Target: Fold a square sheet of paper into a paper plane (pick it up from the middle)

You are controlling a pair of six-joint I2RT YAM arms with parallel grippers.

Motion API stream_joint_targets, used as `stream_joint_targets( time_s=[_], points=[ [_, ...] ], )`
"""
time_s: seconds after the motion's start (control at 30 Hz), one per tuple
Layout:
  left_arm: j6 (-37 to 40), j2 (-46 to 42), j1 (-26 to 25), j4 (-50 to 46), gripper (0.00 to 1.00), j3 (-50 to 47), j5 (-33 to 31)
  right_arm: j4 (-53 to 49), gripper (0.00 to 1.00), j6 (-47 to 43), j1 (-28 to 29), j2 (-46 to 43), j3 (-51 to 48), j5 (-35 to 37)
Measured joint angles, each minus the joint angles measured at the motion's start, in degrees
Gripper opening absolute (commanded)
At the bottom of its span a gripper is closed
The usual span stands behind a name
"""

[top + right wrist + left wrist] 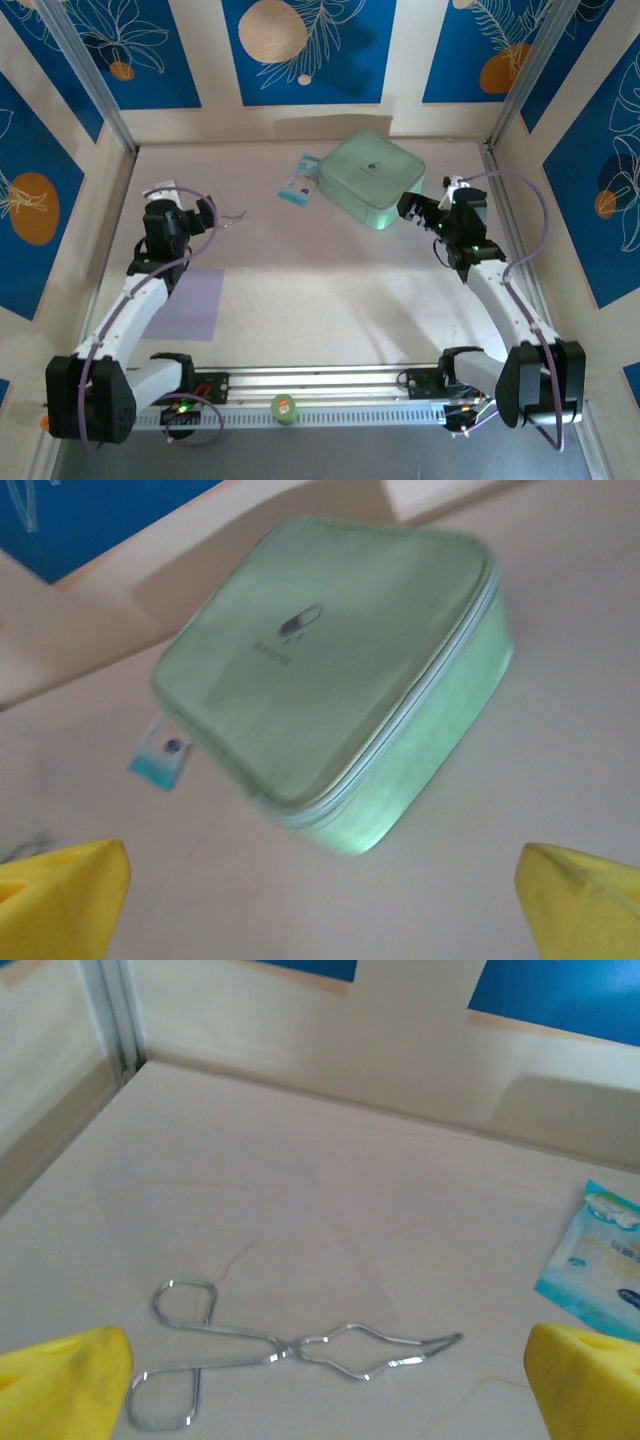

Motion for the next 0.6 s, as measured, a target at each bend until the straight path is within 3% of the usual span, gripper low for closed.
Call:
stream_joint_targets(
  time_s=[0.13, 0.27, 0.6],
  points=[
    [-6.19, -2.47, 0.00, -11.47, 1.00, 1.16, 3.96, -2.54, 1.00, 5.97, -0.31, -4.48, -2.36, -11.43],
    [-12.28, -0.42, 0.02, -20.24, 1.00, 0.61, 6.36, -5.33, 1.00, 7.61, 4.98, -5.53, -2.62, -17.35],
    [-22.86, 3.34, 0.02, -27.76, 1.00, -6.10, 8.79, -8.24, 1.00, 8.48, 16.44, -1.77, -2.21, -18.80]
  ],
)
